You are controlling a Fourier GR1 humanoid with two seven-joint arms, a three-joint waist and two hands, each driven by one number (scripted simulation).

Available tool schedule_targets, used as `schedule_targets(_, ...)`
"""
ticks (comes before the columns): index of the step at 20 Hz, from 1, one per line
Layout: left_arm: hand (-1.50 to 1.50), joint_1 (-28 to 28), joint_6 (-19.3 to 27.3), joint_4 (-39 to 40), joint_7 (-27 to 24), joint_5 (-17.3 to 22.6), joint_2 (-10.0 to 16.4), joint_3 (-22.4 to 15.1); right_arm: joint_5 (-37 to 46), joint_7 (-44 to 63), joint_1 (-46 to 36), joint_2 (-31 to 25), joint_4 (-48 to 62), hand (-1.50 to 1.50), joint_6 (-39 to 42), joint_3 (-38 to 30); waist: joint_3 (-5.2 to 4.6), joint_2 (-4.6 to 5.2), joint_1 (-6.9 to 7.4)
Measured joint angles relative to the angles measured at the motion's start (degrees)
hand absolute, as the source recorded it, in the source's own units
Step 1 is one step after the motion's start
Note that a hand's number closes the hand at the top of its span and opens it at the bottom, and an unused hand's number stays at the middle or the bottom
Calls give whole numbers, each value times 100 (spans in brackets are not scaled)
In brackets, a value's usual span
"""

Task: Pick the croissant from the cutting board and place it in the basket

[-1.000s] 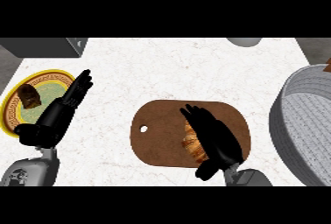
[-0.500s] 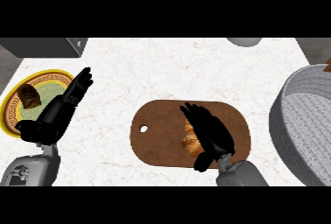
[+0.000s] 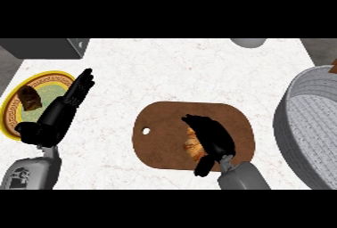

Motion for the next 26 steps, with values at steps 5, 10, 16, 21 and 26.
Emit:
schedule_targets(5, 0, 53, -5, -27, -31, -33, -24, 18, 150, -176, -103, -54, 181, 150, 90, 57, -8, -18, -2)
schedule_targets(10, 0, 143, -41, -158, 34, -27, -51, 4, 366, -262, -89, -99, 241, 150, -122, 310, -18, -40, -1)
schedule_targets(16, 0, 152, -18, -182, 32, -53, -92, 12, 833, -541, 412, -314, -81, 150, -731, 679, -9, -57, -12)
schedule_targets(21, 0, 329, -15, -253, 36, 7, -6, 170, 869, -820, 2111, -1195, -1299, 150, -1447, 867, 4, -124, -205)
schedule_targets(26, 0, 394, 10, -285, 29, -21, -13, 173, 588, -1230, 3907, -2116, -2435, 150, -2306, 774, 4, -75, -265)
